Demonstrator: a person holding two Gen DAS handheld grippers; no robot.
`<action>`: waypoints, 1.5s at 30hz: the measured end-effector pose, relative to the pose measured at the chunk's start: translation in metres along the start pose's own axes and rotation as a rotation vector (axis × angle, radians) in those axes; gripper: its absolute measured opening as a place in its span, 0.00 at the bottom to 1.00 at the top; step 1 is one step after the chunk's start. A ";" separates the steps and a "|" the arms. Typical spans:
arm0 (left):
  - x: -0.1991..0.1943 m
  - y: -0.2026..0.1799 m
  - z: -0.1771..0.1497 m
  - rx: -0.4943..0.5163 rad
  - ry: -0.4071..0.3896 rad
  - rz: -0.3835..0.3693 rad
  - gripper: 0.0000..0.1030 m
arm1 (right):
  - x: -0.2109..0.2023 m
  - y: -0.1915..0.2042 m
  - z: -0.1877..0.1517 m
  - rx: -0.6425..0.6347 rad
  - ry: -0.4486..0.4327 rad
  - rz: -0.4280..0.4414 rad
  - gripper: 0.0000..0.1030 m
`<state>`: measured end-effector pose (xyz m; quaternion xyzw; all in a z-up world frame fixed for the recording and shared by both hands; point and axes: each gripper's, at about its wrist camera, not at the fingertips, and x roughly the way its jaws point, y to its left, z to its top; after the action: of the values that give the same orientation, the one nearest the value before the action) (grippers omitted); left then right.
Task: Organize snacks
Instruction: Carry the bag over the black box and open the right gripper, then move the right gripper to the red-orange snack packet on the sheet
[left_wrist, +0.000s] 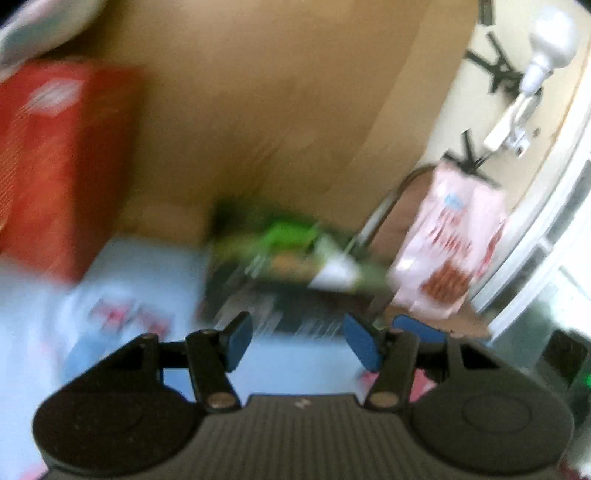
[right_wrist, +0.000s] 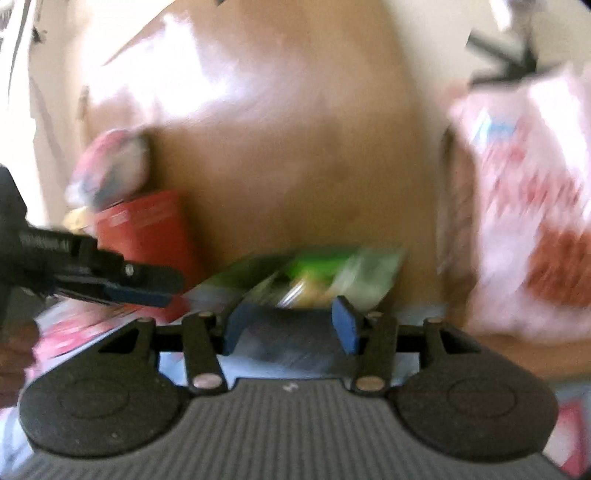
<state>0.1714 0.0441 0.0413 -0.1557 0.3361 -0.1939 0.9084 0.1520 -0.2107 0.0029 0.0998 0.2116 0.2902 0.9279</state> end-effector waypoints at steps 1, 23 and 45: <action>-0.009 0.009 -0.016 -0.029 0.020 0.018 0.54 | 0.004 0.005 -0.009 0.020 0.066 0.045 0.52; -0.035 -0.005 -0.105 0.050 0.039 0.292 0.40 | 0.032 0.059 -0.048 -0.013 0.252 0.069 0.13; -0.025 -0.014 -0.102 0.086 0.060 0.250 0.37 | 0.019 0.043 -0.049 0.118 0.210 0.041 0.16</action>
<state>0.0820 0.0274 -0.0132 -0.0675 0.3712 -0.0978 0.9209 0.1230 -0.1616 -0.0336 0.1278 0.3224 0.3051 0.8869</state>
